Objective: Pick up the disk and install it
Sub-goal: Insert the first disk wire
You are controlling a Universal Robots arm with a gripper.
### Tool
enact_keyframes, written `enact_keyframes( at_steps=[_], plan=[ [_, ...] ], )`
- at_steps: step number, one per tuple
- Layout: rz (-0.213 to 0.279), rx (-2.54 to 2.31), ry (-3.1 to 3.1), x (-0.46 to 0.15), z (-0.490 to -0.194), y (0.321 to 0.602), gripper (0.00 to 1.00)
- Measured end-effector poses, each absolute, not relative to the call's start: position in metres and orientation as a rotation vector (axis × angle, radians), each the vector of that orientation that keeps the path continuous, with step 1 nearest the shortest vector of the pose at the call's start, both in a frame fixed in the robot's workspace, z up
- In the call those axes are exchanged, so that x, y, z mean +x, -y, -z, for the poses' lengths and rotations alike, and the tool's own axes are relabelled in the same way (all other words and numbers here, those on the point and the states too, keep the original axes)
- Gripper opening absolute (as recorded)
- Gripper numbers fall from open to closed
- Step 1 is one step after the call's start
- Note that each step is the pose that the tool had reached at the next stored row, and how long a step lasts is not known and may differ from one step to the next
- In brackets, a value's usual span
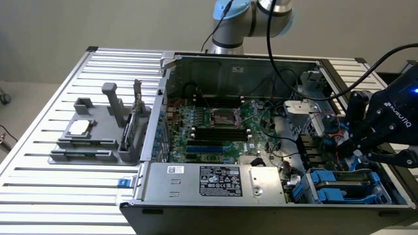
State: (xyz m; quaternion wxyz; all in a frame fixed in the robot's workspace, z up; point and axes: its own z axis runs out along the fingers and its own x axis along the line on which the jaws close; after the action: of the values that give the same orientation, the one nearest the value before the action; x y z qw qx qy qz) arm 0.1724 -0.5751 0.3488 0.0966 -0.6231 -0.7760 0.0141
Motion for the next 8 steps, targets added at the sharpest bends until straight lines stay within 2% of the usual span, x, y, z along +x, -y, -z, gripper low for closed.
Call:
enact_keyframes(
  at_steps=[4, 8],
  plan=[
    [-0.064, -1.873, 2.285, 0.1726, -0.3504, 0.575, 0.16],
    [-0.114, -1.904, 2.293, 0.1735, -0.3513, 0.575, 0.16]
  ],
)
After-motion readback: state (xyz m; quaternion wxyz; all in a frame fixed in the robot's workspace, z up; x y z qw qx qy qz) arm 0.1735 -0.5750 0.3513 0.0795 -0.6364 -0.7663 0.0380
